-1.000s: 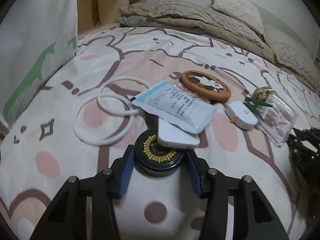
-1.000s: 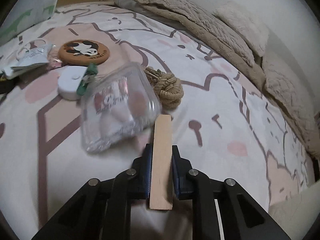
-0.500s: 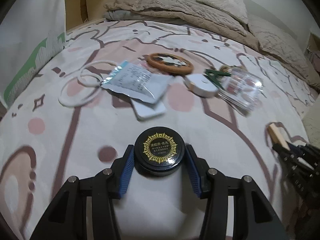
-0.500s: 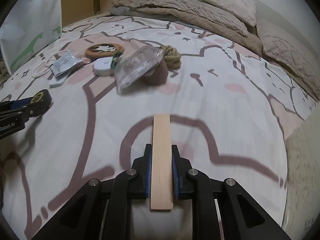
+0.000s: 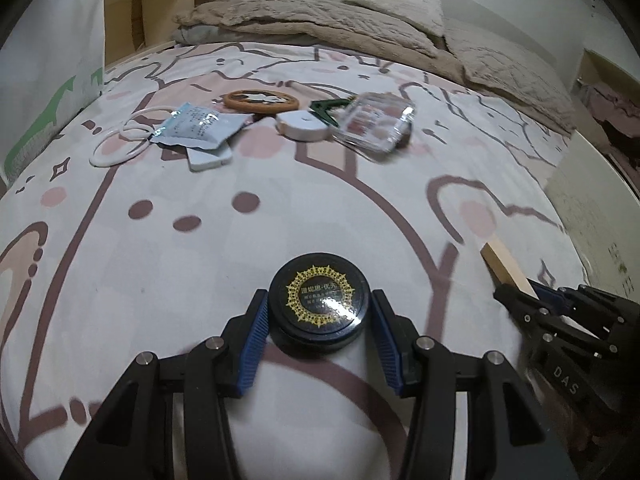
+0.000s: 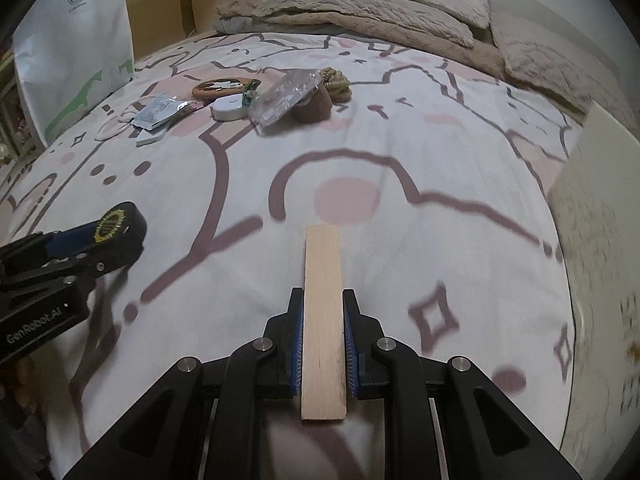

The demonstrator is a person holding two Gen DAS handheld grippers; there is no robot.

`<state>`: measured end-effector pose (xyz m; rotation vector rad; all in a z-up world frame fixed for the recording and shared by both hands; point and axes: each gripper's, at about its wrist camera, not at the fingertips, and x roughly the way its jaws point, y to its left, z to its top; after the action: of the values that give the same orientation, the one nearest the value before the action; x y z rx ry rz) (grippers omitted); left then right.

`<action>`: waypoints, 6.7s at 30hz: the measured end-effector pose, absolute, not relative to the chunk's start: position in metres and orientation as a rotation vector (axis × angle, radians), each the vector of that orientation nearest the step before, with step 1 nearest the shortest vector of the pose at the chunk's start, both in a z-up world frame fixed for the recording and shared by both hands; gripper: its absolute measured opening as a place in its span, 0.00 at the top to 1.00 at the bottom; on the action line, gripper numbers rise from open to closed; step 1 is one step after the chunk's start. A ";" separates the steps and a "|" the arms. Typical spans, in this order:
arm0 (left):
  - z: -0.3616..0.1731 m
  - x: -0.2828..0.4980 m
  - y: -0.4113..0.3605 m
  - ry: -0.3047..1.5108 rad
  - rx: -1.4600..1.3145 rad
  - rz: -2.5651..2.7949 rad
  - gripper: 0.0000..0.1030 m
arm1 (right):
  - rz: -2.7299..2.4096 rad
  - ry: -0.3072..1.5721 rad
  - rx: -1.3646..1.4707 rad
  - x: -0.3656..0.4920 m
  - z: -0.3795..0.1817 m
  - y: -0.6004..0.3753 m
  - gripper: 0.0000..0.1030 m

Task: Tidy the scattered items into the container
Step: 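Carry the black tin and wooden stick in both tools to the white box, then open the left tool over the box dropping the tin while the right tool releases the stick, then withdraw both tools back from the white box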

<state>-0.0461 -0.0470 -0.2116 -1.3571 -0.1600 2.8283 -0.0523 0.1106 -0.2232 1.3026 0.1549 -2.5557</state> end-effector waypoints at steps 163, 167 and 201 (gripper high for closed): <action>-0.071 0.025 0.262 0.071 -1.087 2.482 0.08 | -2.627 -0.086 1.119 0.012 -0.065 0.441 0.19; -0.070 0.025 0.257 0.043 -1.096 2.482 0.08 | -2.630 -0.086 1.118 0.013 -0.065 0.442 0.19; -0.059 0.024 0.242 0.024 -1.062 2.571 0.00 | -2.691 -0.044 1.049 0.013 -0.079 0.439 0.00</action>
<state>0.0235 0.2417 -0.0594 -1.0624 0.0239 2.5709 0.0130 0.4394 -0.0792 1.0487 -0.0437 -2.6910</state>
